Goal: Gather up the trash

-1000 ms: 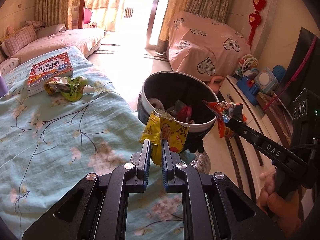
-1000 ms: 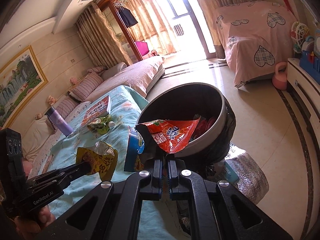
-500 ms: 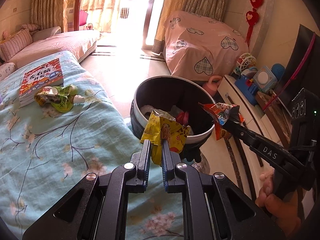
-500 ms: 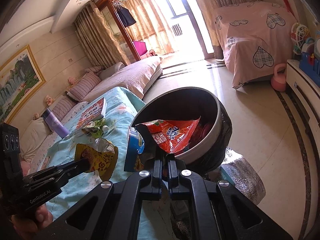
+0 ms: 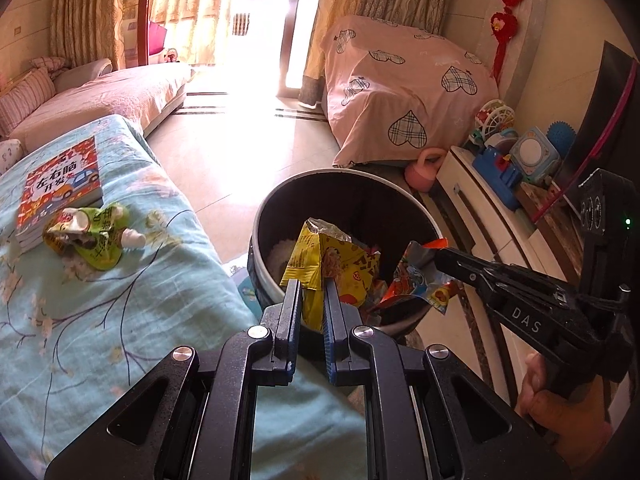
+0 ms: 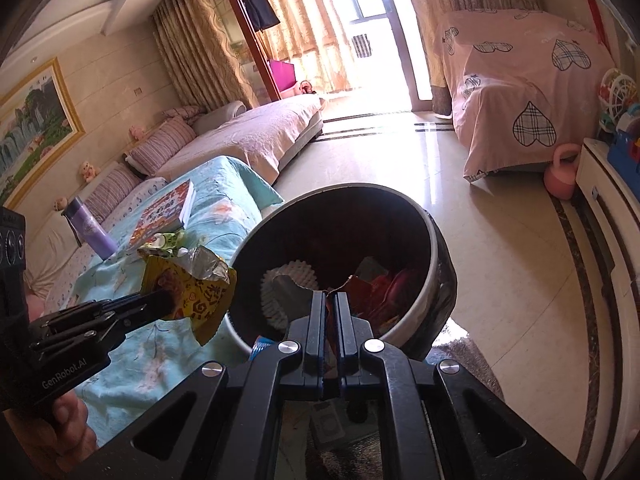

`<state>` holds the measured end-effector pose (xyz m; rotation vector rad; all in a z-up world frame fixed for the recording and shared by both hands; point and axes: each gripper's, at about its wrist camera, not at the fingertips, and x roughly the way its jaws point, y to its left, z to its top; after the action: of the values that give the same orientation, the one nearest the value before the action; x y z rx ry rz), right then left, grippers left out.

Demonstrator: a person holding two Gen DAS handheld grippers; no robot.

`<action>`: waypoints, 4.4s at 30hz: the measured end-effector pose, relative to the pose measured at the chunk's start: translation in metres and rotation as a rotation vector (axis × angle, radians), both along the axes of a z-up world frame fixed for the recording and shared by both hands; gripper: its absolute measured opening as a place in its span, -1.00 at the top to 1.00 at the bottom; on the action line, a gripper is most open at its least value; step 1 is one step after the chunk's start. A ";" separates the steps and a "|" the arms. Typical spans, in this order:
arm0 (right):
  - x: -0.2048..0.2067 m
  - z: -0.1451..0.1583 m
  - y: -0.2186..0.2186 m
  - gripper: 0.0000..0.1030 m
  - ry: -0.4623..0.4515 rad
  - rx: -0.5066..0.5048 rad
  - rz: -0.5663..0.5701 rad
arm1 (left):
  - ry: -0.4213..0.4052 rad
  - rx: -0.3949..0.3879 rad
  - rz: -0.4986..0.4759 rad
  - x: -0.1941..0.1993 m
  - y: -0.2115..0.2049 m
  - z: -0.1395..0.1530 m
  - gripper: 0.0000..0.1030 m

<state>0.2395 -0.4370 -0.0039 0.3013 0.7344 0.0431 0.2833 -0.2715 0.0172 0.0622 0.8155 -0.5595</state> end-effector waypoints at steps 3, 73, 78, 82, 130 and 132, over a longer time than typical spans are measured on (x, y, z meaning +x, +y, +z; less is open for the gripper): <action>0.009 -0.001 -0.001 0.93 0.010 -0.017 0.003 | 0.001 0.010 -0.004 0.007 -0.007 -0.002 0.82; -0.155 0.039 0.174 -1.00 -0.427 -0.156 0.115 | -0.487 0.027 0.595 -0.219 0.227 -0.004 -1.00; -0.158 0.019 0.181 -1.00 -0.408 -0.176 0.117 | -0.510 0.063 0.604 -0.229 0.229 -0.012 -1.00; -0.160 0.013 0.180 -1.00 -0.402 -0.160 0.109 | -0.510 0.066 0.613 -0.235 0.232 -0.014 -1.00; -0.171 0.008 0.183 -1.00 -0.397 -0.165 0.129 | -0.474 0.077 0.603 -0.238 0.230 -0.017 -1.00; -0.172 0.008 0.183 -1.00 -0.396 -0.164 0.128 | -0.475 0.076 0.602 -0.239 0.229 -0.017 -1.00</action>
<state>0.0679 -0.2544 0.0040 0.0827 0.3597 0.1585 0.0445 -0.0422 0.0000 0.0148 0.3568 0.0623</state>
